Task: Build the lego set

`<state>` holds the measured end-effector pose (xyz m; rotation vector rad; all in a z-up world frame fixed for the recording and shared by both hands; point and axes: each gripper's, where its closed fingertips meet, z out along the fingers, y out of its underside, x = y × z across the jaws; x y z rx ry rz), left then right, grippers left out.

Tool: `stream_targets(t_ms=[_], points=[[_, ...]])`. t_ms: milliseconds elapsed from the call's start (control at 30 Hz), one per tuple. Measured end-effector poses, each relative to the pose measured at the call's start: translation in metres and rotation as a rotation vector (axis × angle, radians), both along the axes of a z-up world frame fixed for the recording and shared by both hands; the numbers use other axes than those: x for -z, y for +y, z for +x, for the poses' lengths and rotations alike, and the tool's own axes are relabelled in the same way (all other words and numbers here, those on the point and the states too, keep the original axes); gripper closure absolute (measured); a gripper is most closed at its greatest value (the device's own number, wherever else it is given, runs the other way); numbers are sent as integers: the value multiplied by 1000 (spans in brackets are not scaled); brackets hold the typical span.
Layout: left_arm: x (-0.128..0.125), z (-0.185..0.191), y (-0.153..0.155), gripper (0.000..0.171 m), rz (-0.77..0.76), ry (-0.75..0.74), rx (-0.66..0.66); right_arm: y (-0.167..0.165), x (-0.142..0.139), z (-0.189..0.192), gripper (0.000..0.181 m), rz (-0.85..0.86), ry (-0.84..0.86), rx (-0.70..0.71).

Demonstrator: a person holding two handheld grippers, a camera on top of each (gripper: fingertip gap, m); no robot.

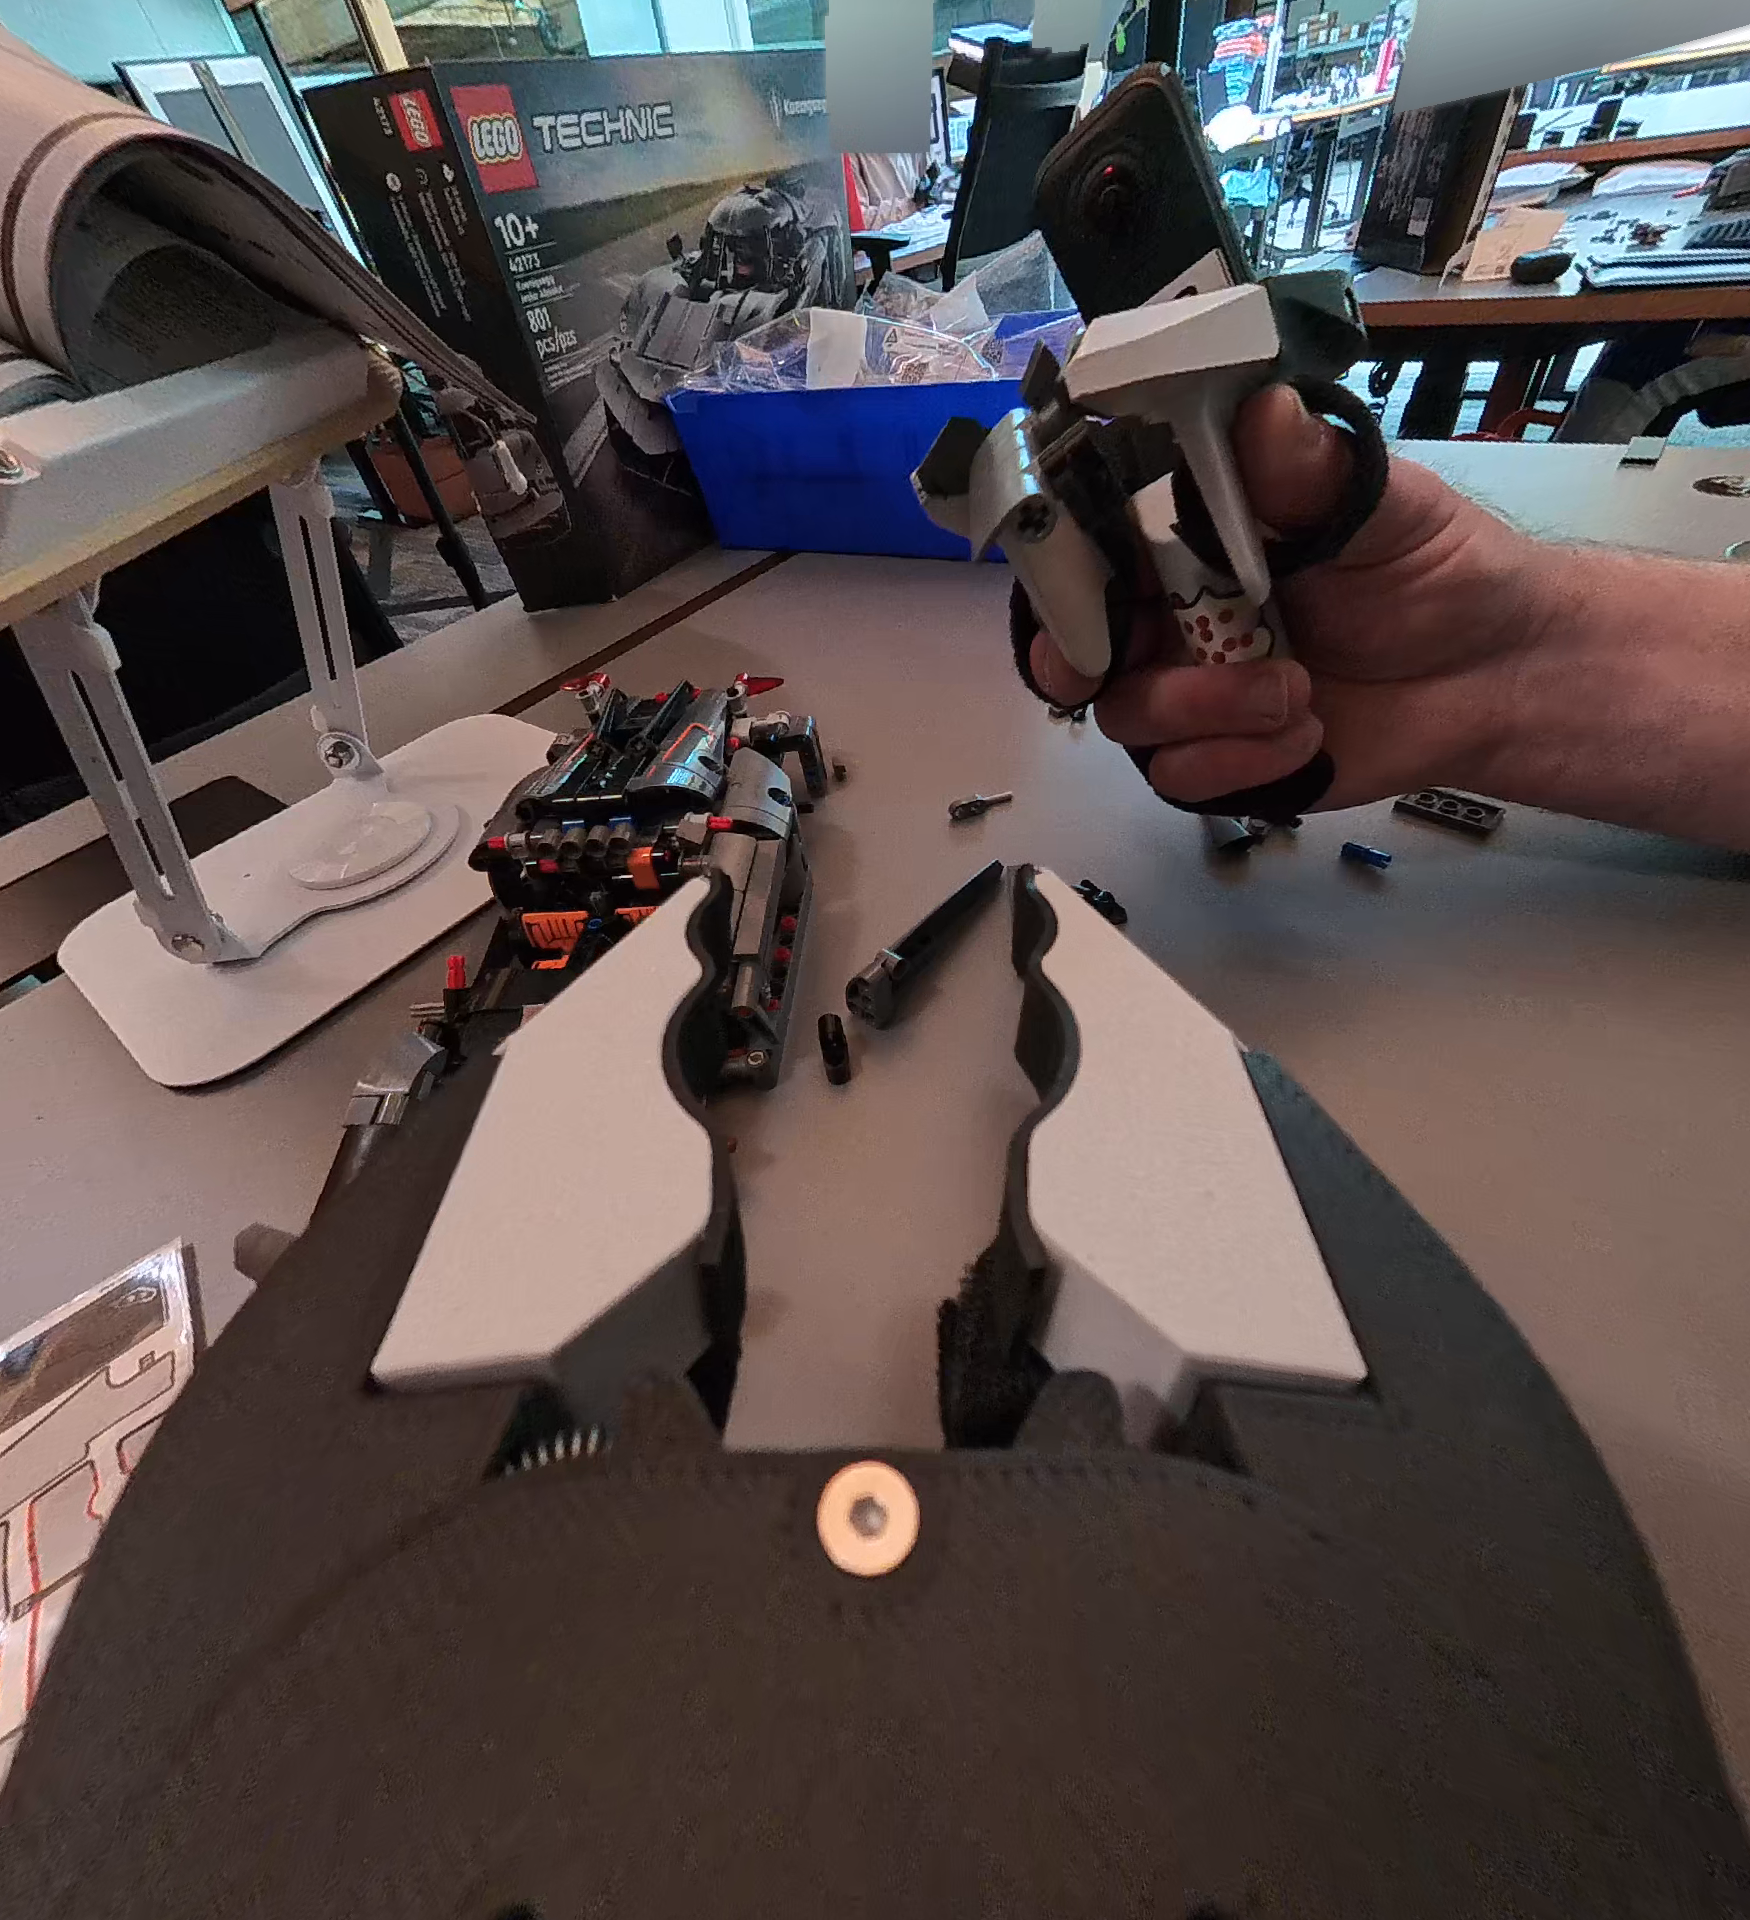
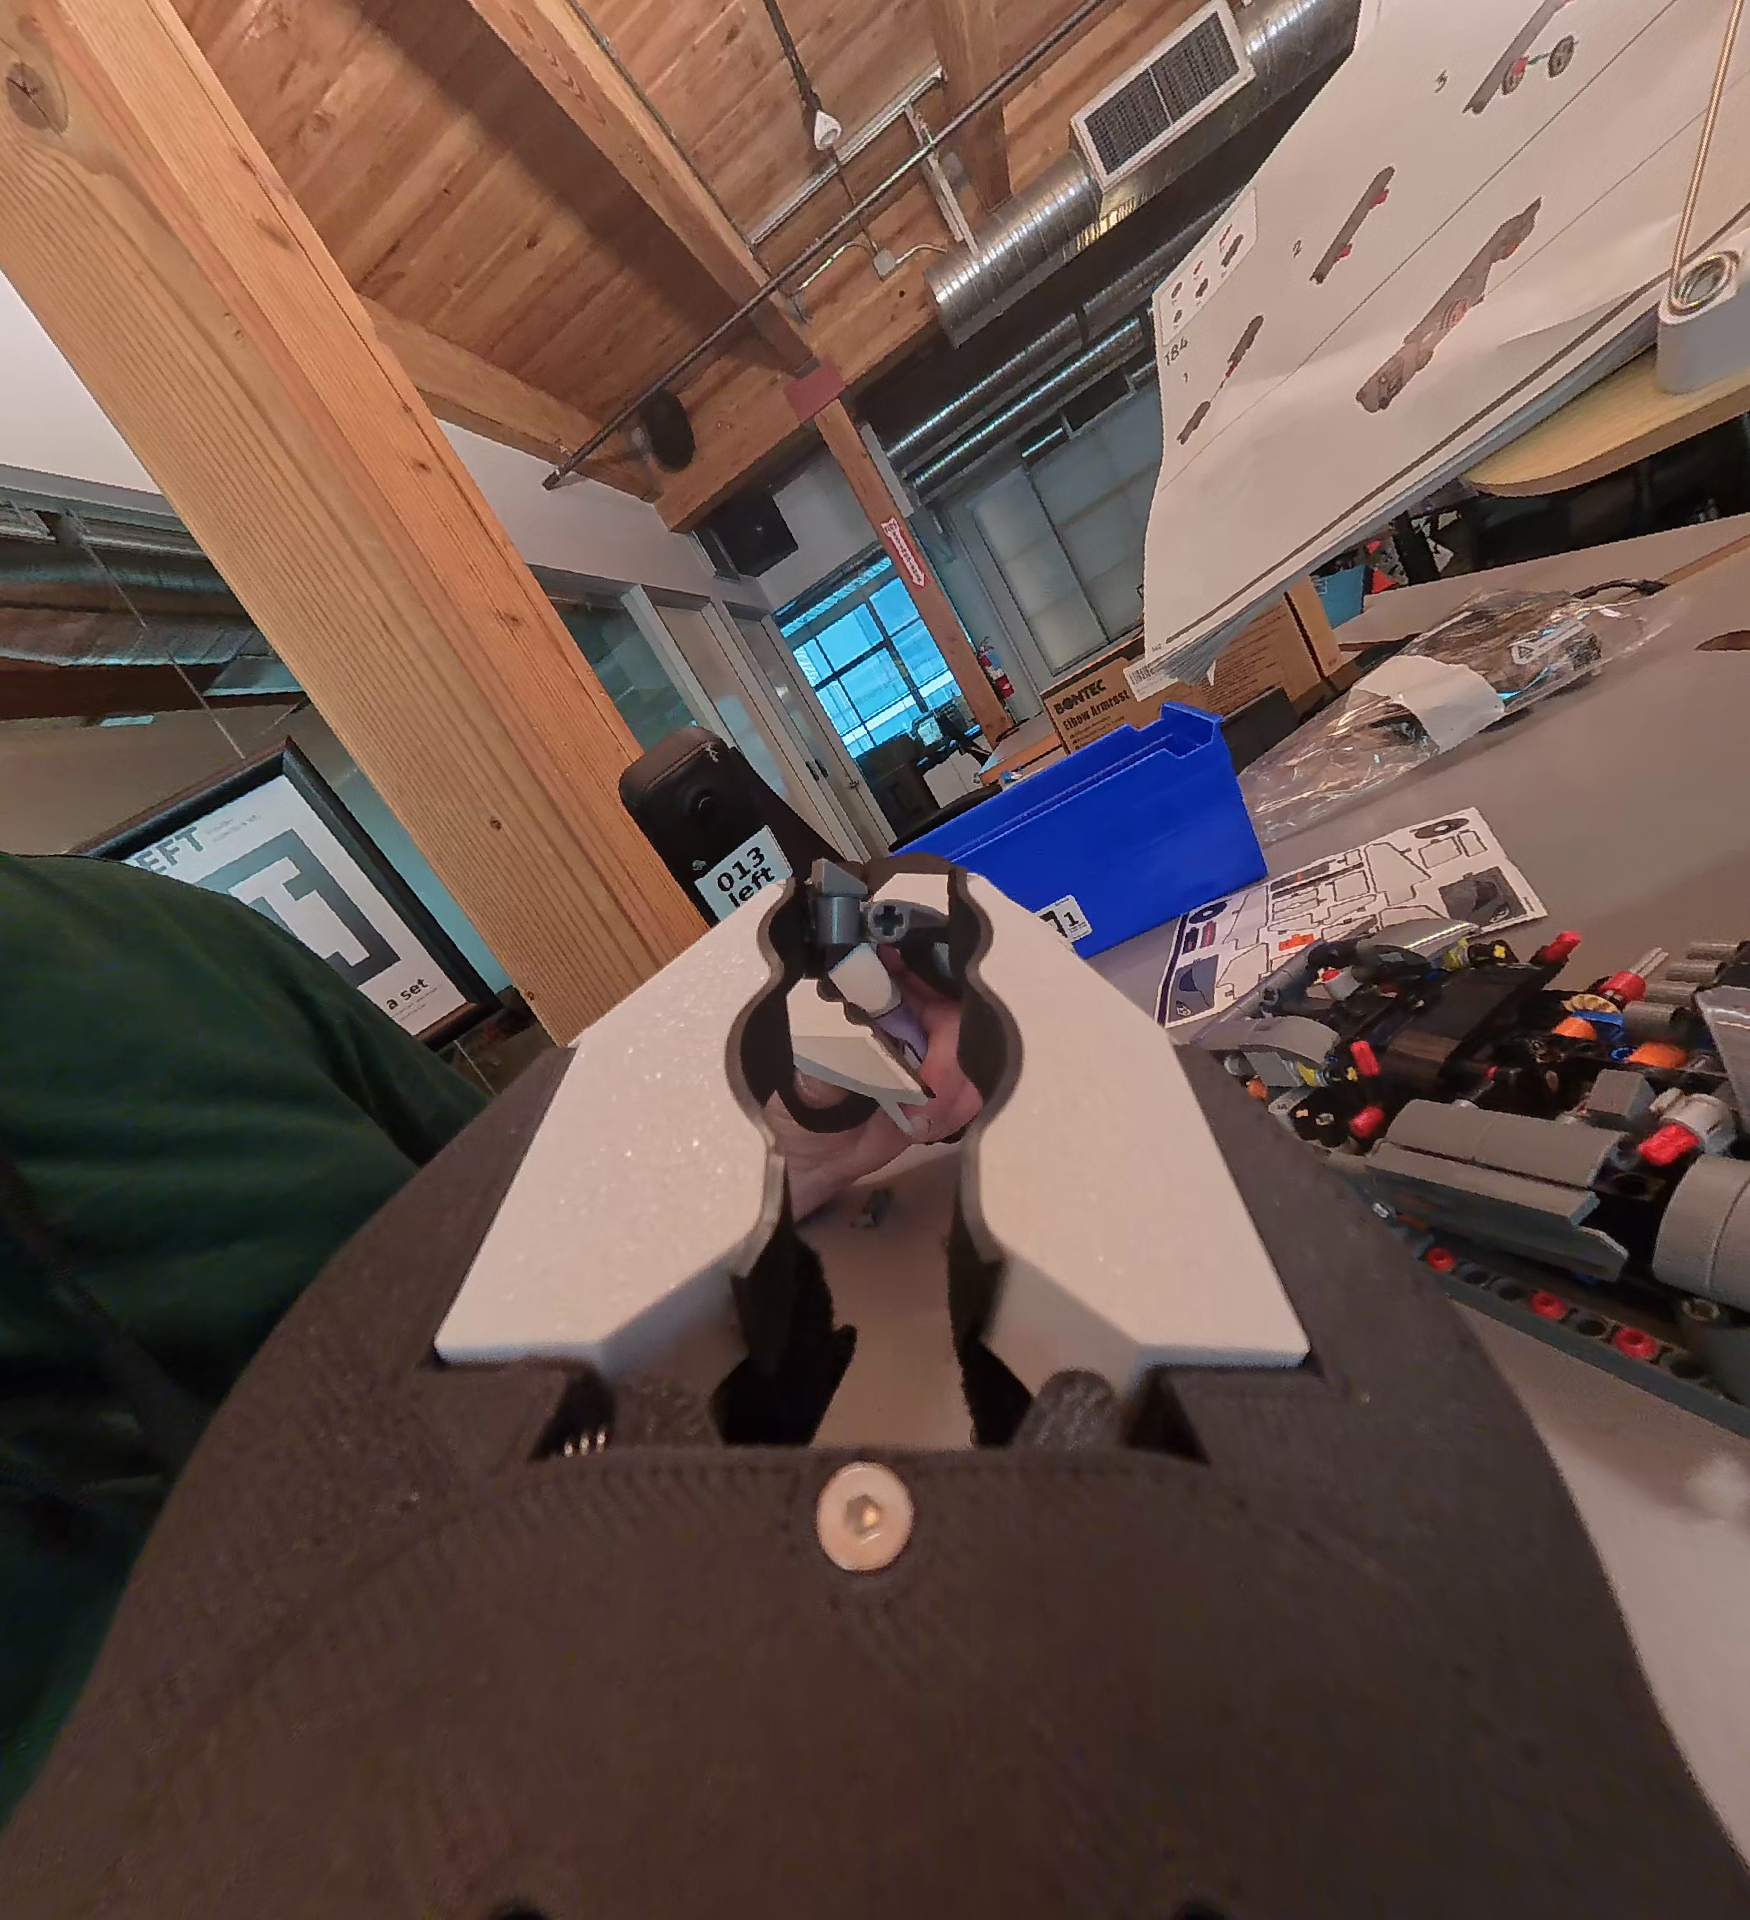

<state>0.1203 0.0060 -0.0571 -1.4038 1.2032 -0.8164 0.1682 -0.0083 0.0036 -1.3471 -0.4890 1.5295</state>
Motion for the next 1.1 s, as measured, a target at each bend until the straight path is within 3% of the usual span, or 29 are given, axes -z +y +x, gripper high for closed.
stream_targets(t_ms=[1100], points=[[5,2,0,118,-1,23,-1,-1,-1,1,156,9,0,-6]])
